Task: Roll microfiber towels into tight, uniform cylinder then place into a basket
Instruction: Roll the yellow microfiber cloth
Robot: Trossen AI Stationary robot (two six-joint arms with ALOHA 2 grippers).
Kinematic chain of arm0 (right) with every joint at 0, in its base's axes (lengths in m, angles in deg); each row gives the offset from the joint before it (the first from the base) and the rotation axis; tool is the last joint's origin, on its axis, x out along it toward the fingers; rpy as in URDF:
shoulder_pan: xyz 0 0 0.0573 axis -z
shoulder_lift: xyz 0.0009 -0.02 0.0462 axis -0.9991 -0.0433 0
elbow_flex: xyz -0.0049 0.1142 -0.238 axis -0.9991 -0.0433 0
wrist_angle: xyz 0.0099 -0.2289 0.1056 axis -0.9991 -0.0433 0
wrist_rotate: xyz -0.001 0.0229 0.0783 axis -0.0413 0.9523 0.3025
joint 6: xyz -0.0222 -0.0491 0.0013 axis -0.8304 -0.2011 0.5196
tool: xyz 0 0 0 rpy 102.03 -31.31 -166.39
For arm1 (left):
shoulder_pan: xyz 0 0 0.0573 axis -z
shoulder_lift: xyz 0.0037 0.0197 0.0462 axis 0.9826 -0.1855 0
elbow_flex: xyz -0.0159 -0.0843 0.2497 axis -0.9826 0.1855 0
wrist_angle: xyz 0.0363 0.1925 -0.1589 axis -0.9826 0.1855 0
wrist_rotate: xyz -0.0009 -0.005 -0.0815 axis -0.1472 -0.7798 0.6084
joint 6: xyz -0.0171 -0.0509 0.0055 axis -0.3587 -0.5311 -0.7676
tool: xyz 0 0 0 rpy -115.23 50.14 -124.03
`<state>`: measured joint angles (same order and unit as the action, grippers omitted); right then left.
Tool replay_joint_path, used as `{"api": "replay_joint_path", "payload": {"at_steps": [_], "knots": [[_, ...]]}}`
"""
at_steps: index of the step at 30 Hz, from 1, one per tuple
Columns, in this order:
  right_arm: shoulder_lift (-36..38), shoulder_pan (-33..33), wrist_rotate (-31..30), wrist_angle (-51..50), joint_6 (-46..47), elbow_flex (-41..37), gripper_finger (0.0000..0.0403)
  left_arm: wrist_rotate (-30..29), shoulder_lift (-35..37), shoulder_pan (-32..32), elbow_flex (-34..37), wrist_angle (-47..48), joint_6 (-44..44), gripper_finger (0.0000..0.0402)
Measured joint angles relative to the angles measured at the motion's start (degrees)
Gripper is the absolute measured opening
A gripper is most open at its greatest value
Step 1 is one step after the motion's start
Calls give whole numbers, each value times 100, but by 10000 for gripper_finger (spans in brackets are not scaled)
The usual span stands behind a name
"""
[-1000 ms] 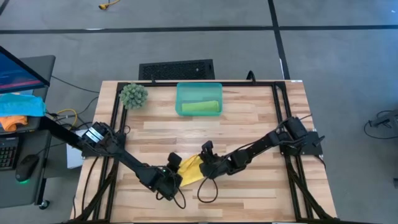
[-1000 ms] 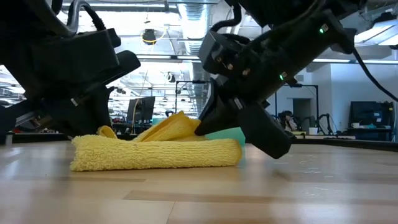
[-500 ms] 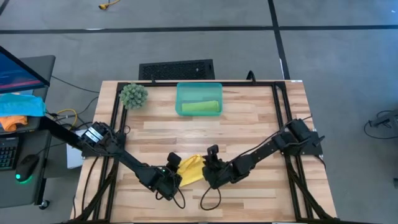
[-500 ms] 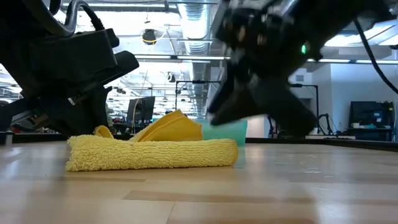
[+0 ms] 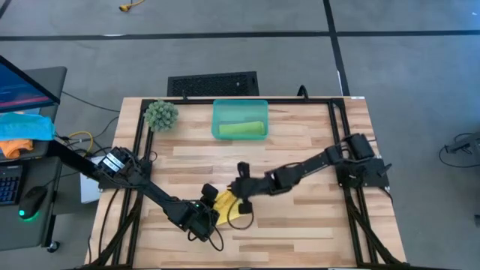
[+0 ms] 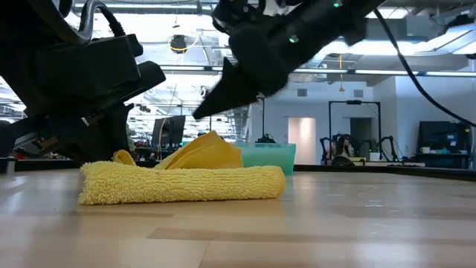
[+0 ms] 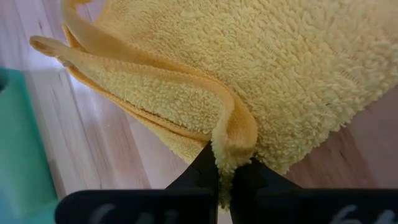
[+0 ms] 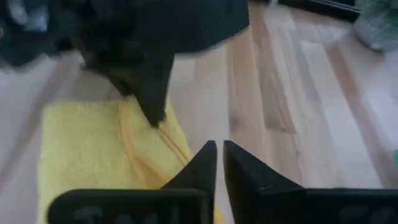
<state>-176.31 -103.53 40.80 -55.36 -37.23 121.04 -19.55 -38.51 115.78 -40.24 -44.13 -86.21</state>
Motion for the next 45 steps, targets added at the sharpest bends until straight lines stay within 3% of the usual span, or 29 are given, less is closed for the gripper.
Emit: {"api": "replay_joint_path", "payload": {"at_steps": [6, 15, 35, 45], "knots": [[10, 149, 664, -71, 110, 7, 8, 0, -4, 0, 0, 0, 9, 0], [-512, 145, 866, -37, 290, 12, 12, -52, -6, 2, 0, 15, -45, 0], [-796, -1, 680, -253, 732, 17, 13, -70, -6, 0, 0, 116, -214, 0], [-163, -37, 500, -207, 425, -8, 15, -76, -6, 0, 0, 120, -212, 0]]}}
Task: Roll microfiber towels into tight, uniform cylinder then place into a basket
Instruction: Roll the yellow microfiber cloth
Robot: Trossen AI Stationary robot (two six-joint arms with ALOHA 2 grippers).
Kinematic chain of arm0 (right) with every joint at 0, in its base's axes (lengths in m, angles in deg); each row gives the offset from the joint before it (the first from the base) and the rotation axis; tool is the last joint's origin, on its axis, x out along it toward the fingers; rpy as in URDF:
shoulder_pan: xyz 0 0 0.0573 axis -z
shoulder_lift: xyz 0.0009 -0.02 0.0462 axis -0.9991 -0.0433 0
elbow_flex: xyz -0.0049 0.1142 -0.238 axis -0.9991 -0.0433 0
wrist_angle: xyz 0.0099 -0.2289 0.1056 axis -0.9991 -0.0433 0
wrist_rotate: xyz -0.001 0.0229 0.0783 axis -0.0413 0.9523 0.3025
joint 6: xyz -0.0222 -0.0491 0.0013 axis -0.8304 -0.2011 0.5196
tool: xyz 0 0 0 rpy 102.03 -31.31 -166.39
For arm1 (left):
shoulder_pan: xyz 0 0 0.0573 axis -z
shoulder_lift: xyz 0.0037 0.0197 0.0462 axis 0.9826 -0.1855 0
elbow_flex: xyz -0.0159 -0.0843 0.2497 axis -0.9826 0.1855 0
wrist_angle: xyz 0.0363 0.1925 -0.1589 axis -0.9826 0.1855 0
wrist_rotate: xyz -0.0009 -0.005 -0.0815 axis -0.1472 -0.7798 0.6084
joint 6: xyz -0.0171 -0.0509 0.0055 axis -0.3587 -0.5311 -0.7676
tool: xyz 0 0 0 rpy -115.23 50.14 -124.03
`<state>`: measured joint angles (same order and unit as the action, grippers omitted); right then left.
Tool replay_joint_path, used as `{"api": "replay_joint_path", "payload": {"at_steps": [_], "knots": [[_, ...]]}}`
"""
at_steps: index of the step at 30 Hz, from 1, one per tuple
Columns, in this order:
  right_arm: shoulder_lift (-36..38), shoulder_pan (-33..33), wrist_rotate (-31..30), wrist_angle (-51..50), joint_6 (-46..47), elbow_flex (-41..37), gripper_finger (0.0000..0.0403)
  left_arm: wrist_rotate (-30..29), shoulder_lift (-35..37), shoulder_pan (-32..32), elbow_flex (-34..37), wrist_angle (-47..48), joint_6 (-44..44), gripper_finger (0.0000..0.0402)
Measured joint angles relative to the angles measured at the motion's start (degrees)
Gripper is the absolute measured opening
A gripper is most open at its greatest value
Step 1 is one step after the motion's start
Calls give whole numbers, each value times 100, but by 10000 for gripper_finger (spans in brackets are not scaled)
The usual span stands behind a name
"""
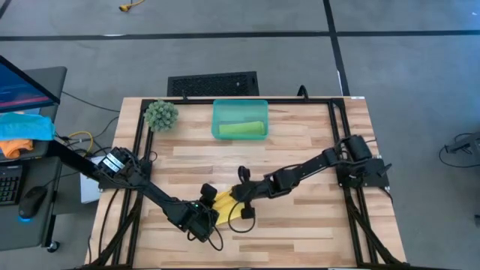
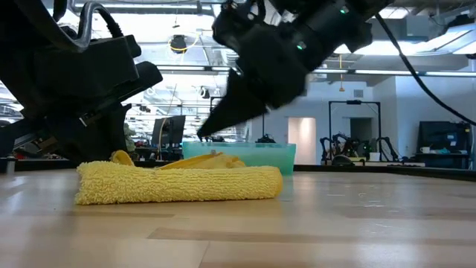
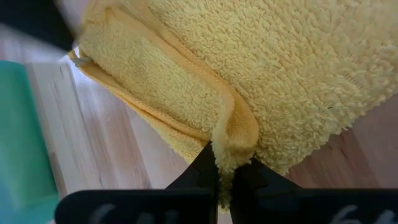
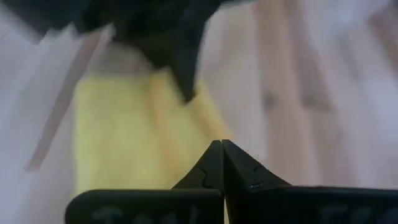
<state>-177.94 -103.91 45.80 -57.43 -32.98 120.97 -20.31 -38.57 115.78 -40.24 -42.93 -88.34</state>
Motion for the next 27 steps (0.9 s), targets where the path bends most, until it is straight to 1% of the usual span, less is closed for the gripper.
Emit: {"api": "replay_joint_path", "payload": {"at_steps": [2, 5, 9, 11, 13, 18, 21, 25, 27], "knots": [[24, 66, -131, 240, -22, 1, 14, 0, 0, 0, 0, 0, 0, 0], [18, 199, -117, 423, -18, 5, 14, 0, 0, 0, 0, 2, 0, 0], [-220, 347, -66, 204, 198, -5, 15, -4, -1, 0, 0, 4, 0, 0], [-372, 379, 80, 229, 274, -3, 14, -3, -1, 0, 0, 9, 0, 0], [-469, 363, 223, 207, 331, -3, 14, -3, -2, 0, 0, 13, 0, 0], [-576, 216, 226, 79, 461, 8, 14, -11, 0, 0, 1, 63, 0, 0], [-573, 152, 144, -29, 478, 5, 13, -7, 0, 0, 0, 63, 0, 0], [-565, 99, -190, -13, 487, -76, 10, -4, 0, 0, 0, 76, 3, 0], [-563, 99, -205, -10, 564, -96, 10, 1, 0, 0, 0, 97, -1, 3]]}}
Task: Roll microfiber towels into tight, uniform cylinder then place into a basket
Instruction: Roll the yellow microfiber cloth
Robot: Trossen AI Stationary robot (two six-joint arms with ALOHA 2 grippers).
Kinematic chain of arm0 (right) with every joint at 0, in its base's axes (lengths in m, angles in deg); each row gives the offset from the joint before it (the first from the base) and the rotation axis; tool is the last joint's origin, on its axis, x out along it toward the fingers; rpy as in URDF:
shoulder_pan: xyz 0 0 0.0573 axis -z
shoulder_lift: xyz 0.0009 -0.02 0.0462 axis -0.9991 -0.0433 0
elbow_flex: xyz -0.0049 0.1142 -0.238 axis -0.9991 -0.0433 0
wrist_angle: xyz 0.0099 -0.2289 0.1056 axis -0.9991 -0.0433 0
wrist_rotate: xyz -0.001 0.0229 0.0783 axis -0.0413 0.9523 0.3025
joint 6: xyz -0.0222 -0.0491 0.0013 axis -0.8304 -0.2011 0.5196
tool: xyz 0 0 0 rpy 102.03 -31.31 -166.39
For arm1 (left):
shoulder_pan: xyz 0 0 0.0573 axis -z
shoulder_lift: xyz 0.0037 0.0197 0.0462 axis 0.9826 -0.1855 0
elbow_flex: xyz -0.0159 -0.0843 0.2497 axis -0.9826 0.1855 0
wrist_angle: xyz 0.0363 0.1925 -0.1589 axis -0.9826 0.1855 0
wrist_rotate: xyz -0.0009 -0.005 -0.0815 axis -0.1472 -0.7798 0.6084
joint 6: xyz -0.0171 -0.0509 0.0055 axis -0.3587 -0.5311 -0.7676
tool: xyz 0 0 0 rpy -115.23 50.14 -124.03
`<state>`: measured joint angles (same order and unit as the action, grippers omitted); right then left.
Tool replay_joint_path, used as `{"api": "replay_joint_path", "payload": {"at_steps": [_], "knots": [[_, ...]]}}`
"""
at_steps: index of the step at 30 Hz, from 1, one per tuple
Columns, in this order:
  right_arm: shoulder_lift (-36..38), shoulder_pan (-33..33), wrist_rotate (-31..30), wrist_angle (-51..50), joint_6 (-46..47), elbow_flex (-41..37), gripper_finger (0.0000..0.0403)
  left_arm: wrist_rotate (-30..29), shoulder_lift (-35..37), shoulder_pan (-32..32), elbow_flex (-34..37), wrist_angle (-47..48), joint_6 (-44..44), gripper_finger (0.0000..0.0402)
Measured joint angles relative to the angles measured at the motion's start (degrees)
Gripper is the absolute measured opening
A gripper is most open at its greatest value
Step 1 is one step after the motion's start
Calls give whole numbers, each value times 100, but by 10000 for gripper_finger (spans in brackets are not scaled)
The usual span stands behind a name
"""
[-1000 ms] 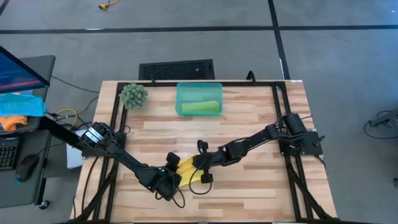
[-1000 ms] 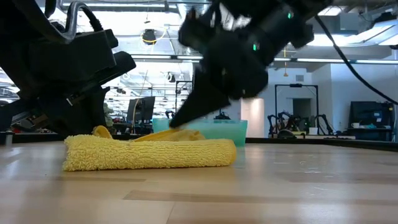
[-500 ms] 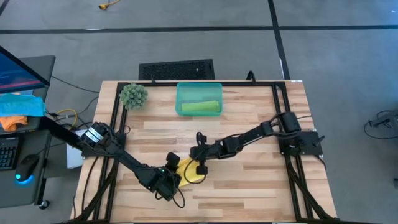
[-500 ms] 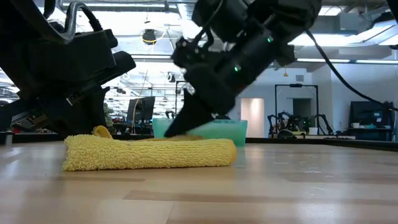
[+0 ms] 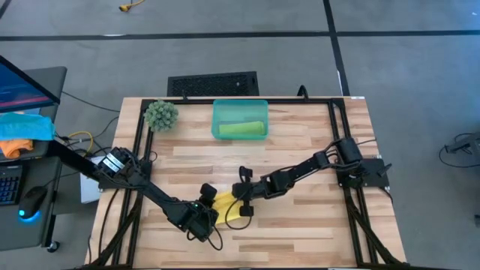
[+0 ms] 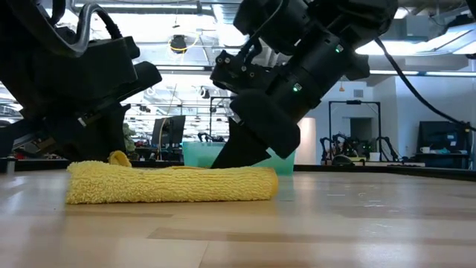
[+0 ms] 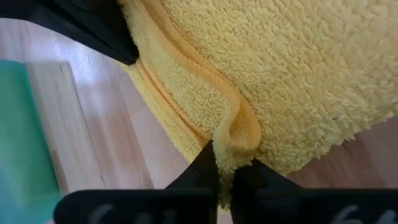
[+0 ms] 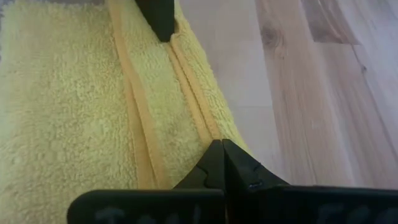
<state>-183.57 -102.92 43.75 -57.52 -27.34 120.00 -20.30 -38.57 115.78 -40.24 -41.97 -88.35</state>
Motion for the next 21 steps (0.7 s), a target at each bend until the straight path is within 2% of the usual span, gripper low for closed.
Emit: {"api": "replay_joint_path", "payload": {"at_steps": [3, 12, 16, 21], "knots": [[4, 4, -6, -12, 73, -16, 11, -4, 0, -3, 0, 60, -187, 23], [5, 4, -26, -7, 73, -27, 11, -85, -6, -7, -133, 318, -1053, 121], [4, 7, -31, -6, 73, -28, 11, 133, -41, 16, -571, 928, -1356, 138], [4, 3, -42, -20, 69, -34, 11, 531, -42, 188, -1181, 1566, -1364, 138]]}}
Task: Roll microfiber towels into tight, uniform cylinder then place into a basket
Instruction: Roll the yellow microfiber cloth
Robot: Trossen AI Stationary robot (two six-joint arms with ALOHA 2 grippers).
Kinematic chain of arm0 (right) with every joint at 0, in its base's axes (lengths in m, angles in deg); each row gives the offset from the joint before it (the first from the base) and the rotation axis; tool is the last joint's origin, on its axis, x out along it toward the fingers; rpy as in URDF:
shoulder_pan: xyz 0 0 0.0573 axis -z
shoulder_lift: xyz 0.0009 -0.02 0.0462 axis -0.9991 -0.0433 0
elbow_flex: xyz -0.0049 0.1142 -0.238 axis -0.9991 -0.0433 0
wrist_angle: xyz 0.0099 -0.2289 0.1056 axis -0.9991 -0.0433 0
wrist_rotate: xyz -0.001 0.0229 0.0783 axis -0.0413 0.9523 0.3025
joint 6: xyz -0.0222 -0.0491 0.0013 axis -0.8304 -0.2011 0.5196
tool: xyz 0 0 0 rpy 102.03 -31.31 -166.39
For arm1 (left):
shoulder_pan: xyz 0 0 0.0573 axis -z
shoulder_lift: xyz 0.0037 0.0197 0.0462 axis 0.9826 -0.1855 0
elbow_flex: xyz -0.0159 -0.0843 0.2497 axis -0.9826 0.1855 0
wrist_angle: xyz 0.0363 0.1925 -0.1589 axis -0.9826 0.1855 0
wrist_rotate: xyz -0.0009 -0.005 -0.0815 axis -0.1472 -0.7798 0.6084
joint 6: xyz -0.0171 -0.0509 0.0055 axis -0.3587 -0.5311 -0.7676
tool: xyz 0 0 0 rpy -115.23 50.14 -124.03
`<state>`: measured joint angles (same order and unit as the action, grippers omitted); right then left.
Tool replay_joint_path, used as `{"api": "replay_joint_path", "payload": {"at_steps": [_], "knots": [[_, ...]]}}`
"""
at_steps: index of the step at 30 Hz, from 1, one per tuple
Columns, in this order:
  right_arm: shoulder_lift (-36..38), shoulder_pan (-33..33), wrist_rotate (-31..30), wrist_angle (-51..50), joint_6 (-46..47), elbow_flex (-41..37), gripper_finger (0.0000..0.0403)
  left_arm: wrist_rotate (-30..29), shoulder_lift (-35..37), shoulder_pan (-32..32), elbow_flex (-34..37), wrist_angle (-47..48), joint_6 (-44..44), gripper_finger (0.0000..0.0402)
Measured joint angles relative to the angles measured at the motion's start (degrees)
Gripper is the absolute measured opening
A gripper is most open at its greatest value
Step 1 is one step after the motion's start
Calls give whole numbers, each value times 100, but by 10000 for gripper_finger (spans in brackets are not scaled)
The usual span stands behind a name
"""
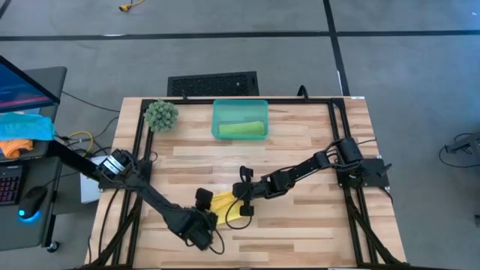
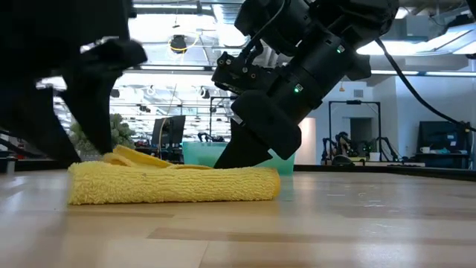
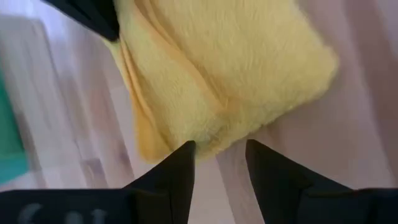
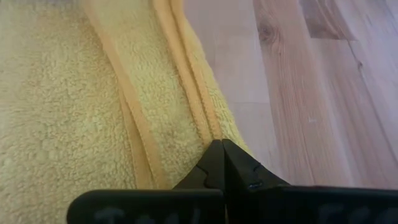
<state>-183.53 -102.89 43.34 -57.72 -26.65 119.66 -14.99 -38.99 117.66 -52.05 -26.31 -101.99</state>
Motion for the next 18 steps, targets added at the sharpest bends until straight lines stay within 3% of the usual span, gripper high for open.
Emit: {"api": "replay_joint_path", "payload": {"at_steps": [5, 9, 13, 18], "knots": [[-6, -29, -33, 0, -4, 0, 11, -337, 5, 187, -362, 227, -187, 138], [-6, -25, -21, 0, -4, 0, 11, -1402, 13, 258, -419, 276, -427, 138], [-8, -25, -19, 0, -7, -2, 11, -2334, 26, 103, -312, 416, -1269, 138], [-8, -25, -13, 0, -13, -2, 11, -2358, 29, -166, 118, 274, -2203, 137]]}}
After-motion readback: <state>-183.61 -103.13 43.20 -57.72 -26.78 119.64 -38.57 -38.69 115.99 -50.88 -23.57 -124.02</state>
